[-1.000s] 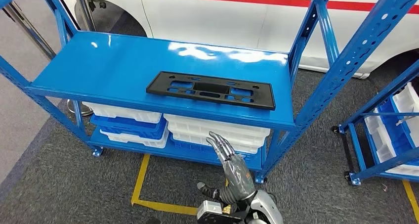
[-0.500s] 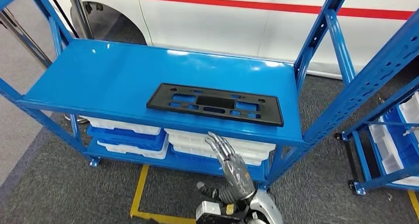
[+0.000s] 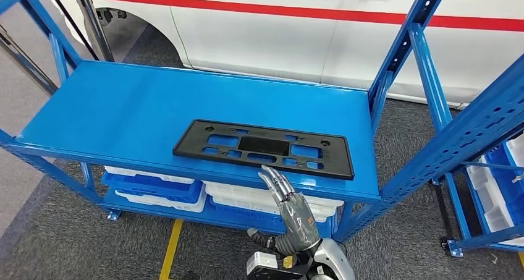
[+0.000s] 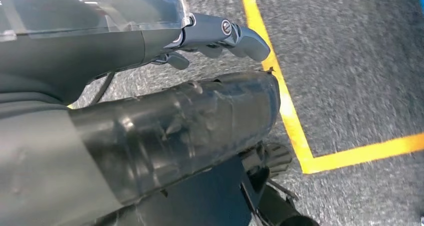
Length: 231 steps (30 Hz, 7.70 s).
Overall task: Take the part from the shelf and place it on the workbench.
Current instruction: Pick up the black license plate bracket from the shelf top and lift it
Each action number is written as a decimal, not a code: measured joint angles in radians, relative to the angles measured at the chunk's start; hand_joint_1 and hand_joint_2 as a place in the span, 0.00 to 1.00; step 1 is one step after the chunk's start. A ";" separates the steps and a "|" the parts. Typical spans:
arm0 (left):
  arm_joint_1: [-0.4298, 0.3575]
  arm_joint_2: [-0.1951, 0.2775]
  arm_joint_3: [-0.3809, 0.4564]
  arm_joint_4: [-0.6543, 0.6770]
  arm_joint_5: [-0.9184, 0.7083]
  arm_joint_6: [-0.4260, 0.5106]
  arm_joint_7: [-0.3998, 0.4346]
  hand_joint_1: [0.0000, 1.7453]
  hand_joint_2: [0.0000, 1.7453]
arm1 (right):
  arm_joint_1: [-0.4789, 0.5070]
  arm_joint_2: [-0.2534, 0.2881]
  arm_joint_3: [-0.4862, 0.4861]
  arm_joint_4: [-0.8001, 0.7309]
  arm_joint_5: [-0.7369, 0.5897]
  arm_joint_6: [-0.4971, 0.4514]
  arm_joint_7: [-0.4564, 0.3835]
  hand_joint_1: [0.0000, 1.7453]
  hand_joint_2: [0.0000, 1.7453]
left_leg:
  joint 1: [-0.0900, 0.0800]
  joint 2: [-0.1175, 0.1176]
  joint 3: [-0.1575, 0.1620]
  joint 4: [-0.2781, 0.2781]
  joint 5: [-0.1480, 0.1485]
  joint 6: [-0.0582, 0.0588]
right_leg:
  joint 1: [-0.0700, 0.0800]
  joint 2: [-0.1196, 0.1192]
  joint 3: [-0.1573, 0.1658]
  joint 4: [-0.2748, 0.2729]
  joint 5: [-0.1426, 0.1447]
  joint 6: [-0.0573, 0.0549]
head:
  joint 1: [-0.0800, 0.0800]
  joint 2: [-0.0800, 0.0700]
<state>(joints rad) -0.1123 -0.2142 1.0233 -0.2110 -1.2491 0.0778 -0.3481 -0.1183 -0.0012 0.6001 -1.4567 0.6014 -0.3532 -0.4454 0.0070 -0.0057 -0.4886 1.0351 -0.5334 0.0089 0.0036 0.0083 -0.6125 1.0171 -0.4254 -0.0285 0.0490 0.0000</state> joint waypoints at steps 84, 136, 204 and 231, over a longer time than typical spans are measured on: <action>-0.004 -0.002 -0.026 0.000 -0.017 0.060 0.065 0.00 0.00 | -0.097 -0.211 -0.170 0.075 0.300 0.057 0.209 0.00 1.00 | 0.004 0.002 -0.081 -0.025 0.078 0.036 | -0.025 -0.006 -0.065 0.206 -0.102 0.064 | 0.001 0.000; -0.032 -0.006 -0.084 0.000 -0.065 0.044 0.107 0.00 0.00 | -0.392 -0.065 -0.111 0.521 0.367 -0.018 0.176 0.52 1.00 | 0.000 0.000 -0.077 -0.018 0.071 0.009 | -0.011 -0.004 0.018 0.011 -0.023 0.032 | 0.000 0.000; -0.001 -0.011 -0.079 0.000 0.016 0.056 0.063 0.00 0.75 | -0.027 0.017 0.012 -0.191 0.455 -0.328 0.175 1.00 1.00 | 0.004 0.001 -0.083 -0.023 0.075 0.033 | -0.015 -0.007 -0.102 0.284 -0.169 0.046 | -0.005 0.000; 0.013 -0.009 -0.066 0.000 0.018 0.150 0.124 0.00 1.00 | 0.008 0.045 0.055 -0.186 0.426 -0.334 0.167 1.00 1.00 | 0.004 0.001 -0.081 -0.027 0.083 0.025 | -0.008 -0.005 0.008 0.072 -0.090 0.036 | -0.006 0.000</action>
<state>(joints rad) -0.0996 -0.2235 0.9571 -0.2106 -1.2312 0.2282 -0.2244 -0.1101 0.0437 0.6553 -1.6426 1.0276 -0.6873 -0.2783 0.0105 -0.0045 -0.5696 1.0077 -0.4504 0.0335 -0.0048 0.0034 -0.6043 1.0895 -0.5151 0.0071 0.0428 0.0000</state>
